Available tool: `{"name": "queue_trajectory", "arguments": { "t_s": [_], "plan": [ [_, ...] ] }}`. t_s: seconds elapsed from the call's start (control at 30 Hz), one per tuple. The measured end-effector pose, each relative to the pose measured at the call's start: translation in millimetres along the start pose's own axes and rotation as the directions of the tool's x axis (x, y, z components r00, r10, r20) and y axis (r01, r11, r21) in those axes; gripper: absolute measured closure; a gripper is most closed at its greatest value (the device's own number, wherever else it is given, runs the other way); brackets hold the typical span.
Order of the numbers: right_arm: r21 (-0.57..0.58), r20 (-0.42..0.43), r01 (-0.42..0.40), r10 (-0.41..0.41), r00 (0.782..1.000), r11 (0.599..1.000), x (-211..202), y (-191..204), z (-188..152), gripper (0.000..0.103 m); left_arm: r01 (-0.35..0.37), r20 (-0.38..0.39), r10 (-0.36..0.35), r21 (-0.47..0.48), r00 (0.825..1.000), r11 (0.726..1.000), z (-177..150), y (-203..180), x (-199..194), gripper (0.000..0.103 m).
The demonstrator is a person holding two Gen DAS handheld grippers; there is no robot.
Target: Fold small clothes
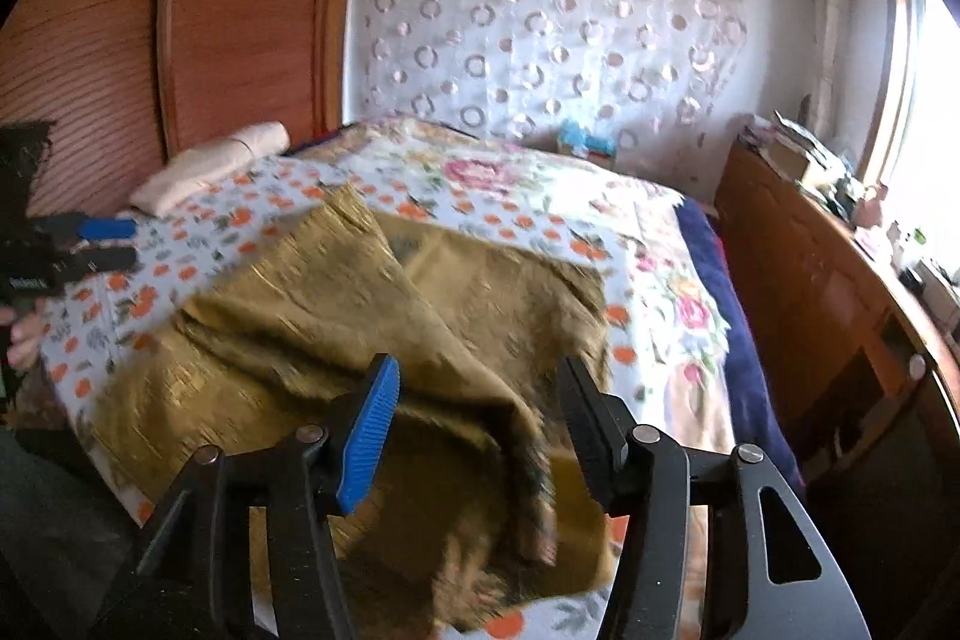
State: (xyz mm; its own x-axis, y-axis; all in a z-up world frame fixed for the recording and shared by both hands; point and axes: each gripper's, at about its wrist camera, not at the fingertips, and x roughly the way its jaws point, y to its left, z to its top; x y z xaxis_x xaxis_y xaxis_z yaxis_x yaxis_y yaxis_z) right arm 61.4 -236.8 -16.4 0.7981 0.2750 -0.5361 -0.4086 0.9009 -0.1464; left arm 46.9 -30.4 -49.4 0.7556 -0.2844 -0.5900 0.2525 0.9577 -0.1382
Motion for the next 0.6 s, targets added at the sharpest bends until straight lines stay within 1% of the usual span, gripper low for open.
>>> {"name": "queue_trajectory", "arguments": {
  "t_s": [0.03,0.13,0.3,0.37,0.47,0.6],
  "plan": [
    [-0.005,0.002,-0.016,0.016,1.0,1.0,-0.6,2.3,-0.5,0.044,0.0,-0.001,0.0,0.001,1.0,1.0,0.0,-0.5,0.1,0.033],
    [-0.039,-0.009,-0.069,0.069,0.998,0.997,14.3,23.2,6.5,0.043,-0.002,-0.003,0.002,0.004,1.0,1.0,-0.4,-0.9,0.3,0.033],
    [-0.082,-0.071,-0.162,0.156,0.985,0.983,47.8,52.9,8.9,0.042,-0.003,-0.005,0.003,0.002,1.0,1.0,-4.1,-0.5,2.1,0.033],
    [-0.082,-0.096,-0.201,0.193,0.976,0.976,62.9,59.7,12.4,0.042,-0.006,-0.009,0.006,0.002,1.0,1.0,-6.7,0.6,3.5,0.033],
    [-0.064,-0.131,-0.276,0.266,0.955,0.959,81.8,62.7,18.5,0.042,-0.005,-0.011,0.005,-0.004,1.0,1.0,-8.2,3.8,4.3,0.033],
    [-0.067,-0.157,-0.311,0.297,0.942,0.948,95.9,65.4,23.8,0.042,-0.005,-0.01,0.005,-0.01,1.0,1.0,-9.6,6.4,3.1,0.033]
  ]
}}
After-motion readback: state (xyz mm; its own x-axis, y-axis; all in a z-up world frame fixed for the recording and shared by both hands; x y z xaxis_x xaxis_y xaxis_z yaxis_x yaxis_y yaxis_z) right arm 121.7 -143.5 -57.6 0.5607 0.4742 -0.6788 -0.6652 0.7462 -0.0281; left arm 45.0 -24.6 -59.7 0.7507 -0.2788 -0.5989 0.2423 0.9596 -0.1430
